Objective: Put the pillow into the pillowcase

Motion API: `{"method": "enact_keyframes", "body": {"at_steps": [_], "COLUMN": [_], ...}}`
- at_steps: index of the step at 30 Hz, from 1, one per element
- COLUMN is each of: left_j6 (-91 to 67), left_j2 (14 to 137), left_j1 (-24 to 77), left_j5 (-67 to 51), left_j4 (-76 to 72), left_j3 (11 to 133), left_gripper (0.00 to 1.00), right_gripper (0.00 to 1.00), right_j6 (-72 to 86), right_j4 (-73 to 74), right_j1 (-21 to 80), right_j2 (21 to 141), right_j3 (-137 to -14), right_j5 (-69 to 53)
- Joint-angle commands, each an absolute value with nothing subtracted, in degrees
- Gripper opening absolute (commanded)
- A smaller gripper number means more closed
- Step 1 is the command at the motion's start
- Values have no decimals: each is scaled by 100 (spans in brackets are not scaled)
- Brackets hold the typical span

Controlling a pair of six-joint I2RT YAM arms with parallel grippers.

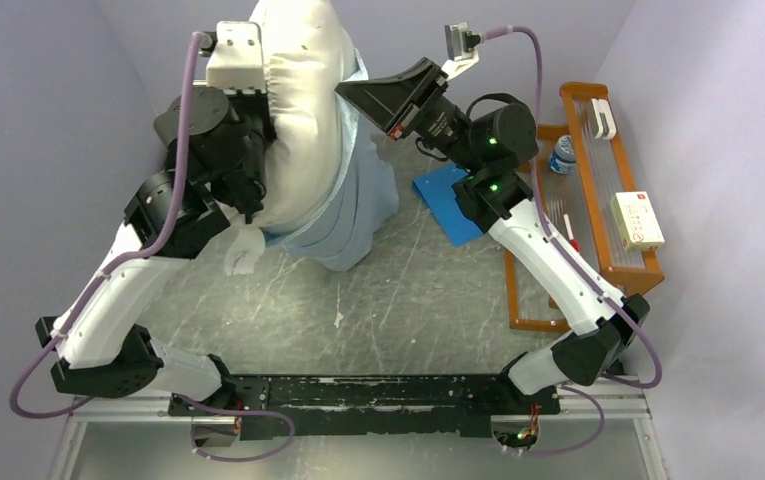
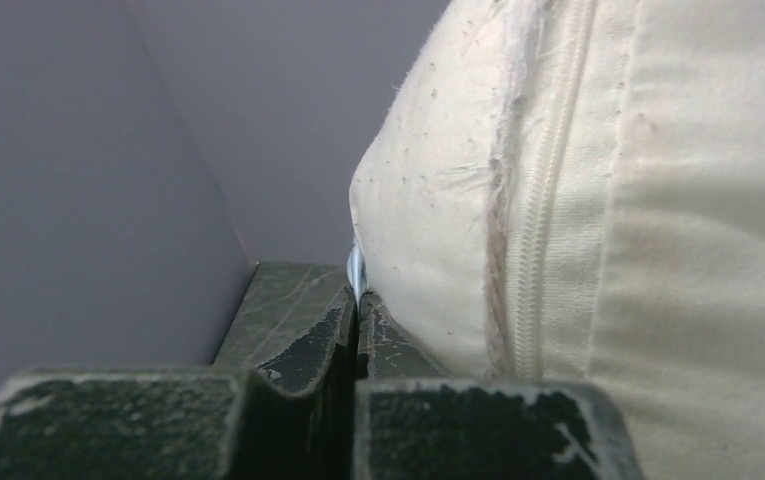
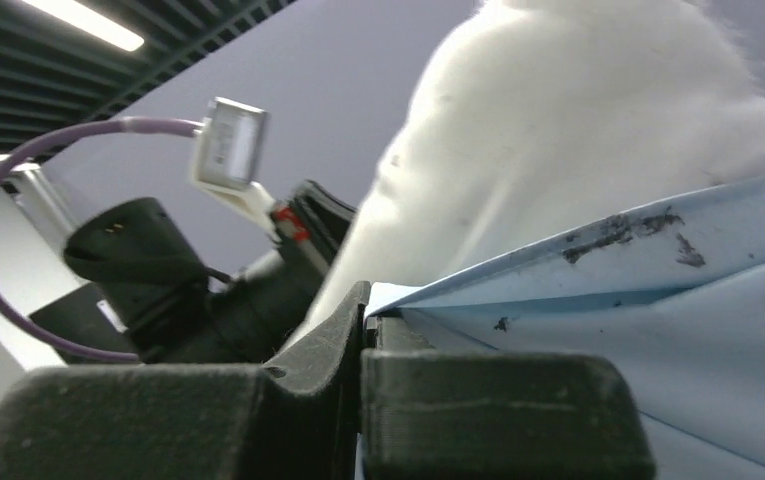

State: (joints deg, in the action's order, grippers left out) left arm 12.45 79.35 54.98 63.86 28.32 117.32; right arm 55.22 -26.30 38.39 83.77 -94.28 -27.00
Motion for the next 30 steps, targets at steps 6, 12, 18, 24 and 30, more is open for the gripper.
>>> {"method": "enact_keyframes", "body": {"at_steps": [6, 12, 18, 24, 30], "left_j6": [78, -325, -623, -915, -795], "left_j2": [8642, 8646, 8854, 7956, 7504], "left_j1": [5556, 5559, 5177, 5142, 5141], "left_j5": [5039, 4721, 4247, 3190, 3607], "left_j4": [4068, 4246, 4690, 3916, 3722], "left_j3": [11972, 11921, 11867, 11595, 11872], "left_gripper": [5, 5, 5, 5, 5], "right_gripper": [0, 0, 0, 0, 0], "right_j6": [6158, 5977, 6376, 6016, 6780], "right_j4": [-4166, -3658, -4133, -3617, -4168], "right_j1": [4412, 4393, 4391, 4251, 4299], "right_j2": [8310, 8482, 8943, 8530, 9438], "right_j3": [-9032, -9652, -10481, -9440, -10550], "right_j5": [-2439, -2288, -2650, -2131, -2582]}}
